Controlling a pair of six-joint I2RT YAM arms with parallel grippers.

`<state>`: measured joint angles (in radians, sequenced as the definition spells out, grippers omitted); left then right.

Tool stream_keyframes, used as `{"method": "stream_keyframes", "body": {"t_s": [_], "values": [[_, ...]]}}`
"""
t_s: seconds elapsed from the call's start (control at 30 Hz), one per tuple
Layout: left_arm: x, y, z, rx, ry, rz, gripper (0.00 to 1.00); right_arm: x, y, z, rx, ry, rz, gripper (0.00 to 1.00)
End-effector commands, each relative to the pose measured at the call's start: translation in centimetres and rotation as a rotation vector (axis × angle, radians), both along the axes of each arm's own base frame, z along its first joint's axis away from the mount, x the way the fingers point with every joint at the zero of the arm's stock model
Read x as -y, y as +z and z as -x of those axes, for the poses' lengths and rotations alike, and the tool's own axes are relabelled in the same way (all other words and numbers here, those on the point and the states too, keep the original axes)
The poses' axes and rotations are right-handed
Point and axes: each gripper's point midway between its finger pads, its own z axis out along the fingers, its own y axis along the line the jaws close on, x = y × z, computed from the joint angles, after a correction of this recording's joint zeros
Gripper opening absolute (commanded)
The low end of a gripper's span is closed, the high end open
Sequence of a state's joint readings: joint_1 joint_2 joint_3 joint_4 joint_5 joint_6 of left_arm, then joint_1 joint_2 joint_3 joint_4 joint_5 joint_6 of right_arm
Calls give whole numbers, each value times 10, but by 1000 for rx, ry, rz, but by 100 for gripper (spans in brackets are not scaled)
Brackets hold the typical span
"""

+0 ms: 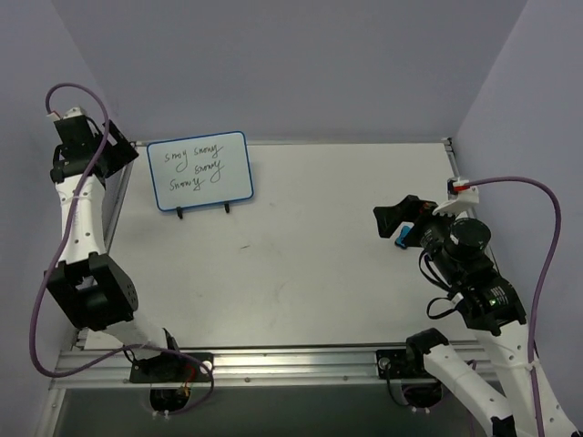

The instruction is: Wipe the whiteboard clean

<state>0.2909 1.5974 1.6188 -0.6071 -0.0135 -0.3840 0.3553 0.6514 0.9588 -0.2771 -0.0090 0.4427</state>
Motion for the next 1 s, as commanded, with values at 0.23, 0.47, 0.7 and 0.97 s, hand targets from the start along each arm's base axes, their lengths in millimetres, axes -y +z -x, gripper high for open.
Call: {"method": "stream_keyframes", "body": {"t_s": [0.23,0.47,0.7,0.97], "values": [[-14,-7,-113,155,-374,-67,94,-10,11,-4,66,59,26,100],[-4,-45,-120,269,-637,116,94,-16,14,1,93,96,33,100],[-1,-91,-130,228,-717,181,94,-24,15,5,113,149,39,100],[6,-125,-140,229,-851,231,94,-39,11,6,107,224,54,100]]}}
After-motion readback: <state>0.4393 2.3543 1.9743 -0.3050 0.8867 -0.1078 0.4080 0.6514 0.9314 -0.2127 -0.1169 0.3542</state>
